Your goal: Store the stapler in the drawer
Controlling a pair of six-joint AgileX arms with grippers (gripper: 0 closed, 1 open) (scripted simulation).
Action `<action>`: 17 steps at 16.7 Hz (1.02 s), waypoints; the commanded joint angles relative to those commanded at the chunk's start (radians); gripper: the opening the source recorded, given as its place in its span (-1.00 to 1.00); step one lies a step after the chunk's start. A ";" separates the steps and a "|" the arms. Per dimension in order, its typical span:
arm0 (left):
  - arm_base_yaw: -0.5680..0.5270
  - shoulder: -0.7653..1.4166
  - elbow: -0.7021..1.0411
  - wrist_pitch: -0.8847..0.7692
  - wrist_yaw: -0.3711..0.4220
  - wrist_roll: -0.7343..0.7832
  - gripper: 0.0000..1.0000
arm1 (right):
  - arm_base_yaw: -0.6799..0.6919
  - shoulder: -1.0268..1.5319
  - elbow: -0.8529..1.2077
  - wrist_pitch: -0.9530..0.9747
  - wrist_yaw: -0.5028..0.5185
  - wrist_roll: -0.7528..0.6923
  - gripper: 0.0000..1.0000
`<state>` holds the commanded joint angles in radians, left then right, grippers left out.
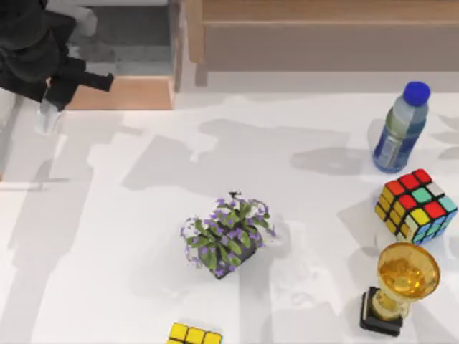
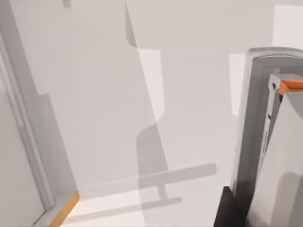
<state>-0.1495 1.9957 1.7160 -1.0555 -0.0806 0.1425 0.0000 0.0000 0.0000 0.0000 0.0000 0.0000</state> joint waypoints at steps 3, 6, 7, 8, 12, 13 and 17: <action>0.102 0.016 0.180 -0.075 -0.033 0.131 -1.00 | 0.000 0.000 0.000 0.000 0.000 0.000 1.00; 0.210 0.090 0.353 -0.163 -0.055 0.233 -1.00 | 0.000 0.000 0.000 0.000 0.000 0.000 1.00; 0.246 0.126 0.409 -0.193 -0.058 0.257 -1.00 | 0.000 0.000 0.000 0.000 0.000 0.000 1.00; 0.283 0.168 0.464 -0.220 -0.057 0.275 -1.00 | 0.000 0.000 0.000 0.000 0.000 0.000 1.00; 0.406 0.362 0.667 -0.300 -0.017 0.286 -1.00 | 0.000 0.000 0.000 0.000 0.000 0.000 1.00; 0.429 0.413 0.709 -0.315 0.000 0.277 -1.00 | 0.000 0.000 0.000 0.000 0.000 0.000 1.00; 0.475 0.586 0.812 -0.373 0.060 0.232 -1.00 | 0.000 0.000 0.000 0.000 0.000 0.000 1.00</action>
<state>0.3258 2.5817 2.5284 -1.4284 -0.0211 0.3740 0.0000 0.0000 0.0000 0.0000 0.0000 0.0000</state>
